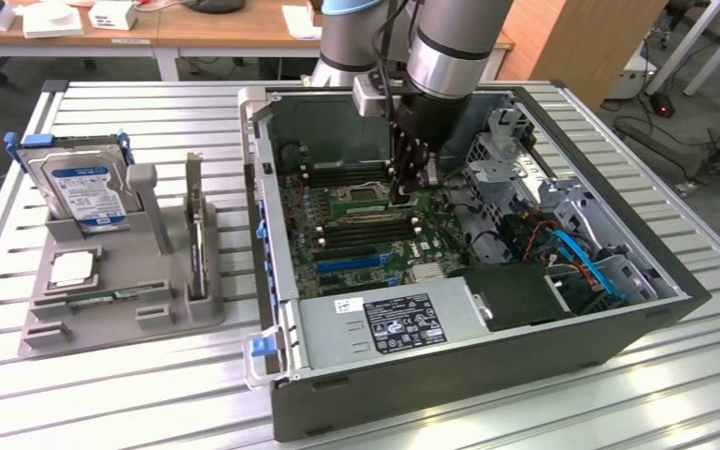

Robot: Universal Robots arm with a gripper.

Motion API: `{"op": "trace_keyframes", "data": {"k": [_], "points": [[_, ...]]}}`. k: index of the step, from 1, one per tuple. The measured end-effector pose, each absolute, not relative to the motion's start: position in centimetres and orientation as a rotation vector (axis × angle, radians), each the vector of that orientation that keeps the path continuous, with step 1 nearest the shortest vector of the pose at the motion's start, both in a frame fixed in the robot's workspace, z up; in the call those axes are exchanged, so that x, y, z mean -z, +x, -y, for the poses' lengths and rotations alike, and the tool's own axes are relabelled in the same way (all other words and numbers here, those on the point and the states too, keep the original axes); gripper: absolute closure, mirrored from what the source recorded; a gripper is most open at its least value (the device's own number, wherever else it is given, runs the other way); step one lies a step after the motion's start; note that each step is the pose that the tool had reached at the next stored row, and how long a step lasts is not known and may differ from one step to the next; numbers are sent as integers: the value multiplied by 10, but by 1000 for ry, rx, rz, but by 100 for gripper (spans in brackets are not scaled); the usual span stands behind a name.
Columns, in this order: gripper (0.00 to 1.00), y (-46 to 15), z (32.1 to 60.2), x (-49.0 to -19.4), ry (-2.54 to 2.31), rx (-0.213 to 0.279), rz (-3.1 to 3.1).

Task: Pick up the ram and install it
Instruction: 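Insert the ram into the slot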

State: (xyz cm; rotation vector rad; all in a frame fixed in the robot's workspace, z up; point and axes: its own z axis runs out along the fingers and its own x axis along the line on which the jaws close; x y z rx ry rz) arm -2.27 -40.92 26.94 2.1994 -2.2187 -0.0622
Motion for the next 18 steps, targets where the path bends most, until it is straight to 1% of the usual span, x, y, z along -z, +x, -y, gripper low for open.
{"op": "trace_keyframes", "data": {"k": [18], "points": [[89, -23, 414, -266, 2199, 62, 2219]]}}
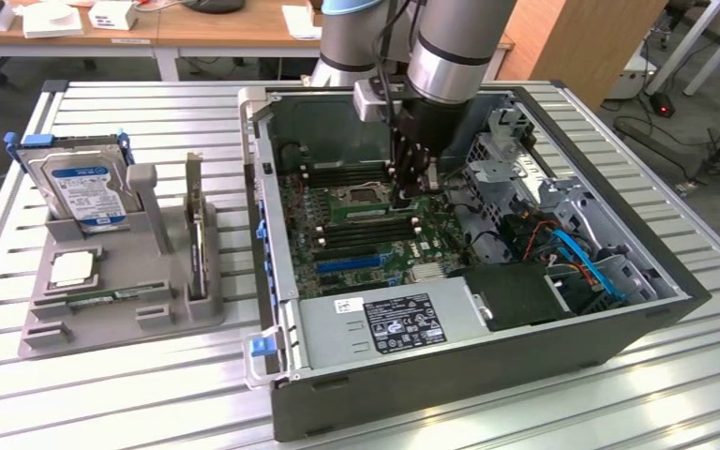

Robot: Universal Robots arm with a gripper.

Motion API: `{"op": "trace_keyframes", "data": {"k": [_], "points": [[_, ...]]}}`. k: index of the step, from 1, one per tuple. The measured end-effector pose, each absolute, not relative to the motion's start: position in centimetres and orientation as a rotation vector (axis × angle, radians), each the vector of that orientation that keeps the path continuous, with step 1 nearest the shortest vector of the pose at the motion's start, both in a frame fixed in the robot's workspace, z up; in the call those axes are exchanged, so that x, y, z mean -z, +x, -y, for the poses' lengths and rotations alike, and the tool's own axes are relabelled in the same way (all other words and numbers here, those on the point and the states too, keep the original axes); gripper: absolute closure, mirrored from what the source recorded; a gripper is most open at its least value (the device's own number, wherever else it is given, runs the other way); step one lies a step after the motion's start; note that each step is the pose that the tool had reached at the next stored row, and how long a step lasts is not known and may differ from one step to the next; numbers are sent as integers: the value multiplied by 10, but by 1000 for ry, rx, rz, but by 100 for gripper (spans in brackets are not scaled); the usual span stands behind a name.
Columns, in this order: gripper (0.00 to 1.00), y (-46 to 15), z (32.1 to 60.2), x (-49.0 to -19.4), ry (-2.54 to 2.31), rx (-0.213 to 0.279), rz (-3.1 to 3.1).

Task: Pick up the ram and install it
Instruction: 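Insert the ram into the slot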

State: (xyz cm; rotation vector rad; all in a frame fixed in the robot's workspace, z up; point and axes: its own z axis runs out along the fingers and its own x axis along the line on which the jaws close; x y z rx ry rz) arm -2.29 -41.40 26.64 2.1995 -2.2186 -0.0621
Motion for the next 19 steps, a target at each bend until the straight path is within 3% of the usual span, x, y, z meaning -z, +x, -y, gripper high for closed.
{"op": "trace_keyframes", "data": {"k": [19], "points": [[89, -24, 414, -251, 2199, 62, 2219]]}}
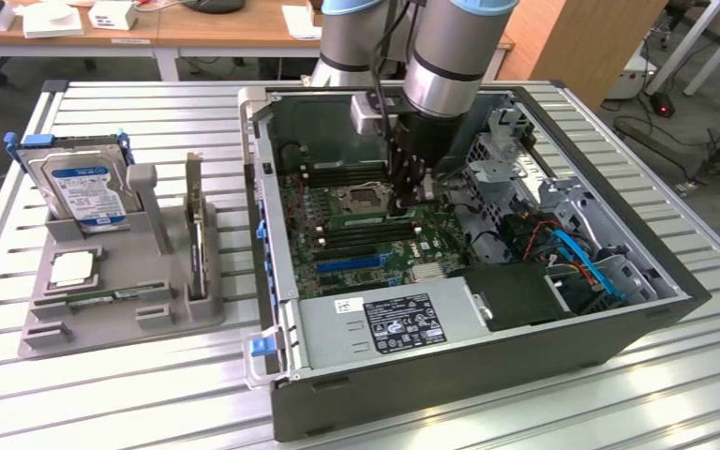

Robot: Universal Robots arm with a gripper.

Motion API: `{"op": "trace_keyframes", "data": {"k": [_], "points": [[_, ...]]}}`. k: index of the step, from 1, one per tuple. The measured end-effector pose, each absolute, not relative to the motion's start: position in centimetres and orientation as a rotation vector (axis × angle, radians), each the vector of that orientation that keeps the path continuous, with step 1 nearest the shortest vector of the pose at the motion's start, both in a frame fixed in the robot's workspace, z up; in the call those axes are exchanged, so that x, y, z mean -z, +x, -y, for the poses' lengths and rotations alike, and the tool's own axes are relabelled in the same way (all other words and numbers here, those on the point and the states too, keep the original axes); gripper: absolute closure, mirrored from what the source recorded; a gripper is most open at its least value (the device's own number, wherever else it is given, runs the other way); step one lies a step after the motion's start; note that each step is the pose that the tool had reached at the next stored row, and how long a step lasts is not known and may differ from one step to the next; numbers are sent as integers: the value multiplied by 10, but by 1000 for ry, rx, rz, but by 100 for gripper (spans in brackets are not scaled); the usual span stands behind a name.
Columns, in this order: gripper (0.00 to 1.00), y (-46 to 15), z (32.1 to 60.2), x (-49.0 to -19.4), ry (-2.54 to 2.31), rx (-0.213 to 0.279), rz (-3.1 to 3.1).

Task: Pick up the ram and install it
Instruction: 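Insert the ram into the slot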

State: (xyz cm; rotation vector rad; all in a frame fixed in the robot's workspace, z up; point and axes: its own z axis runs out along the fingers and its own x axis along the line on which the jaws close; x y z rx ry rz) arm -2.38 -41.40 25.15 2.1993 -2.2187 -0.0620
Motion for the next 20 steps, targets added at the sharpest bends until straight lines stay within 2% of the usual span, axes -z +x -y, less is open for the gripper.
{"op": "trace_keyframes", "data": {"k": [20], "points": [[89, -26, 414, -246, 2198, 62, 2221]]}}
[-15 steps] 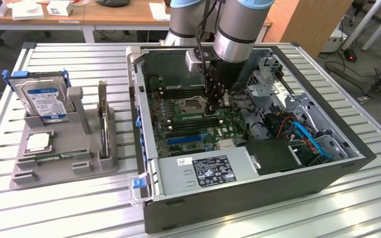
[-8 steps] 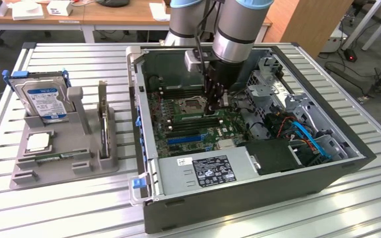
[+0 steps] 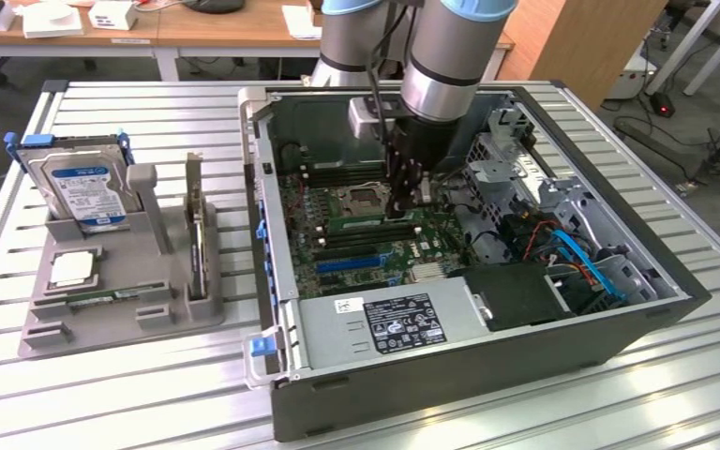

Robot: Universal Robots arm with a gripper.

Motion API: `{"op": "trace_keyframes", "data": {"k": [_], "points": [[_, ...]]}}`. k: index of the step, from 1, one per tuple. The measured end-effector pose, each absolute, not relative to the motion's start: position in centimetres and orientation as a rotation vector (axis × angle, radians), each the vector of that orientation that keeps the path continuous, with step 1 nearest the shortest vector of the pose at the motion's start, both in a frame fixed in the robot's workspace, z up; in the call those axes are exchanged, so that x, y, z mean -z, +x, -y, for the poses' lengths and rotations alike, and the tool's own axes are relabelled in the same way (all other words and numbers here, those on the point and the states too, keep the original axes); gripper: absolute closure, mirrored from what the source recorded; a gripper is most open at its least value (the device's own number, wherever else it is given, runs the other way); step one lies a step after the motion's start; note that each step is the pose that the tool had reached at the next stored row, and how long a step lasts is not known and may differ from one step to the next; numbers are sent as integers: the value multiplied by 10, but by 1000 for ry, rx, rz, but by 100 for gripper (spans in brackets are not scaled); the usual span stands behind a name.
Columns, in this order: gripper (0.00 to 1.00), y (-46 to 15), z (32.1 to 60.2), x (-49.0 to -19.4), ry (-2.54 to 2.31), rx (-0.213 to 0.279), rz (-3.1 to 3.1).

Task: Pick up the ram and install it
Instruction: 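Insert the ram into the slot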

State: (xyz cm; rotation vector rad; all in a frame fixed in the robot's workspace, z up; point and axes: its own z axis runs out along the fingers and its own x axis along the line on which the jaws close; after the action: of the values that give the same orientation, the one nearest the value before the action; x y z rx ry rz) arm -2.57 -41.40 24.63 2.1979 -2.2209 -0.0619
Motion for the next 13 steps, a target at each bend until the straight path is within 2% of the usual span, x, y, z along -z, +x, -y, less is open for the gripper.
{"op": "trace_keyframes", "data": {"k": [13], "points": [[89, -26, 414, -240, 2196, 61, 2222]]}}
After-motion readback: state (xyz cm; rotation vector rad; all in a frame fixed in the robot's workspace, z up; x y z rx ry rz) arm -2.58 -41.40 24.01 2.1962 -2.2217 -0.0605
